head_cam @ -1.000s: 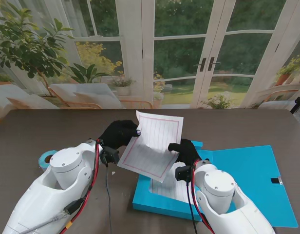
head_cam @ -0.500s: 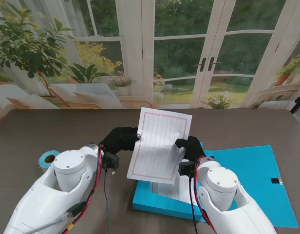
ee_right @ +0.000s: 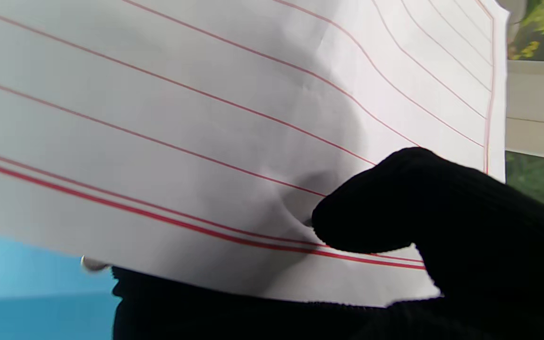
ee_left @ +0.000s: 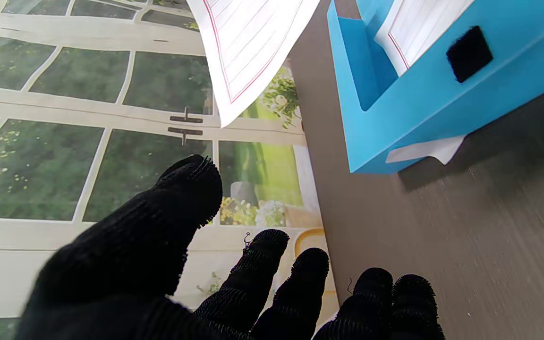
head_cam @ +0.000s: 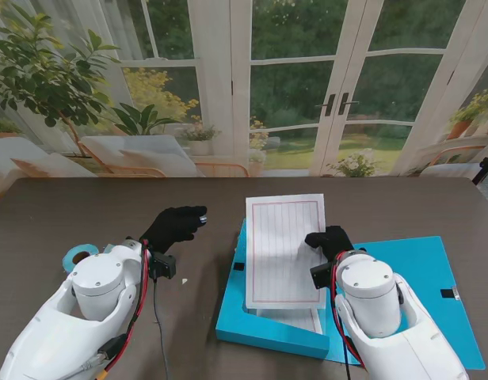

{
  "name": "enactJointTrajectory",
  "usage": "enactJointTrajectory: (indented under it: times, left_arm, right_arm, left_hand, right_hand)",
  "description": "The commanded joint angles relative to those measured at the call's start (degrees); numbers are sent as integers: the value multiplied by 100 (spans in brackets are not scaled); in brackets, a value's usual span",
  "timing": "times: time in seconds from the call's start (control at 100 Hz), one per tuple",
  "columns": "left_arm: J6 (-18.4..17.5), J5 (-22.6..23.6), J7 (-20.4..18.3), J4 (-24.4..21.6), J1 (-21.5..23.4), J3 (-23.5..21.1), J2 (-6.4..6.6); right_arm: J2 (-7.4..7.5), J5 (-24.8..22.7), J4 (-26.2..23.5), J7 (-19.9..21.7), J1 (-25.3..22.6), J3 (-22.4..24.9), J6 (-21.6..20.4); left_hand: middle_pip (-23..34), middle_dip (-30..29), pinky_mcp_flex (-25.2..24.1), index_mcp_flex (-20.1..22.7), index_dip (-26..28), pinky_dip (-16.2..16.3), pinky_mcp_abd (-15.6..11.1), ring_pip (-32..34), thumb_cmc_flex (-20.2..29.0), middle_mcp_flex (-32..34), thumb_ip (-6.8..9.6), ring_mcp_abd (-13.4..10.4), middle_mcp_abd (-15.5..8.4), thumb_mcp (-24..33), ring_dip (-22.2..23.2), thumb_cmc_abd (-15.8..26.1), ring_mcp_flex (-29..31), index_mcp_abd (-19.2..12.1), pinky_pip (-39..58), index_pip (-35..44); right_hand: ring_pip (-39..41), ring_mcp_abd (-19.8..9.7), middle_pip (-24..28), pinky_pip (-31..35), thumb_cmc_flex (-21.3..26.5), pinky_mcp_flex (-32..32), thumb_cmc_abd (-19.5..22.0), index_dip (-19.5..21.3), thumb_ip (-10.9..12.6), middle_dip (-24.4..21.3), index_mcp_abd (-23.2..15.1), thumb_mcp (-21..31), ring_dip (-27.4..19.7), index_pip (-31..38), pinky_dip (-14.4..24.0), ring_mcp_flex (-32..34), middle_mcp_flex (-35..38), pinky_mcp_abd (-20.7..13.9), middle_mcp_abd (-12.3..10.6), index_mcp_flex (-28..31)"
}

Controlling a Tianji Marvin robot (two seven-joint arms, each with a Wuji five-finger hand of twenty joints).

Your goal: Peel a label from the label roll, stick it on the side of the file box and file the documents

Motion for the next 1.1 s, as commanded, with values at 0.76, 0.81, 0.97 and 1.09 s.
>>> enactJointTrajectory:
  times: [0.76,0.81,0.97,1.09]
  left_arm:
    - [-438,491,-247,-249,457,-295,170]
    - [-450,492,-237,-249,463,-298,168]
    - [-417,459,-202,-321,502,-300,160]
    - [-405,420,-200,-341,517,-305,157]
  right_arm:
    - [-6,-1366,1480,493,1010,-822,1939]
    - [-29,-1382,1513,495,1050,-877,2047]
    - [-677,-3307,1597,1948,945,-340,2130]
    - [-1031,-4591,1614,3023,928,-41,2131]
  left_hand:
    - [10,-8,-14,328,123,302,-222,-48,28,242,96,-108,-108,-260,59,269,141,-187,-228,162]
    - [10,-7,-21,320,122,307,-229,-49,24,242,95,-110,-115,-268,59,278,140,-190,-236,158]
    - [4,-9,-33,318,124,320,-237,-54,22,220,96,-115,-87,-303,57,314,124,-199,-251,156]
    - [4,-10,-45,320,126,328,-246,-54,24,211,98,-111,-74,-326,58,332,118,-189,-260,156]
  right_hand:
    - [149,15,274,406,15,-633,229,-10,190,-53,-346,191,-60,302,-286,34,-121,-48,-58,-47]
    - [127,6,266,403,-35,-653,304,-21,153,-81,-399,150,-82,324,-317,4,-161,-68,-69,-95]
    - [3,-98,273,352,-384,-925,755,51,-146,-89,-508,-8,-140,261,-431,-344,-556,-252,-91,-473]
    - [30,-260,497,263,-824,-1291,599,-146,-870,-46,-175,-597,-129,168,-484,-901,-1398,-407,-82,-1474]
